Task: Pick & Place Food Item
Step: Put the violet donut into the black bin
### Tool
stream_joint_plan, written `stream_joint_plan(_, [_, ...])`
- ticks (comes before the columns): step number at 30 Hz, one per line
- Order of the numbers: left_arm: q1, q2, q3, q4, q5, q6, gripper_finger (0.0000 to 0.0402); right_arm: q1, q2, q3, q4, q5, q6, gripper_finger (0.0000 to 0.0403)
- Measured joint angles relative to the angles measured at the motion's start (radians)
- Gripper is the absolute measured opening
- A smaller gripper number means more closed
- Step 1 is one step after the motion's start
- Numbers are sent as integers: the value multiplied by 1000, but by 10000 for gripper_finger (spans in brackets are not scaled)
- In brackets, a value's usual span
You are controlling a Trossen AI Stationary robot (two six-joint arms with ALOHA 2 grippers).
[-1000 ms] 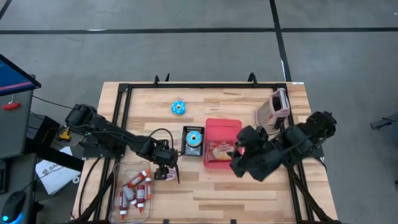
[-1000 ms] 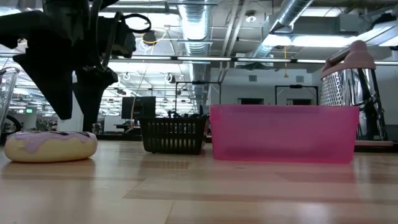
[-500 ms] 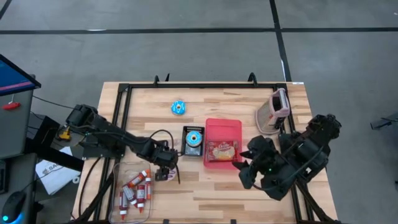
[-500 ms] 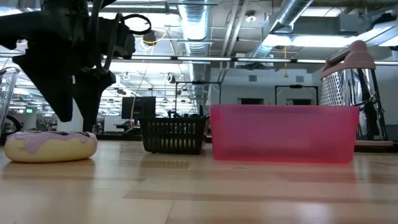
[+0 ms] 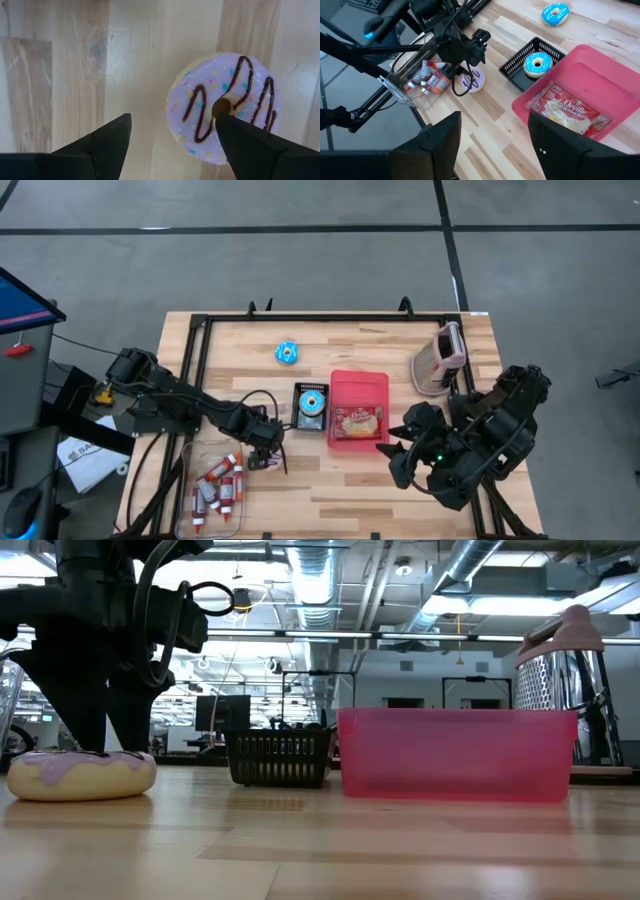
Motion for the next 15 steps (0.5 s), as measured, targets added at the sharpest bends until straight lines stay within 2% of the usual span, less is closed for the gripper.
stream_joint_plan(15, [-3,19,0,51,1,-7,285,0,0,0,8,18,0,223])
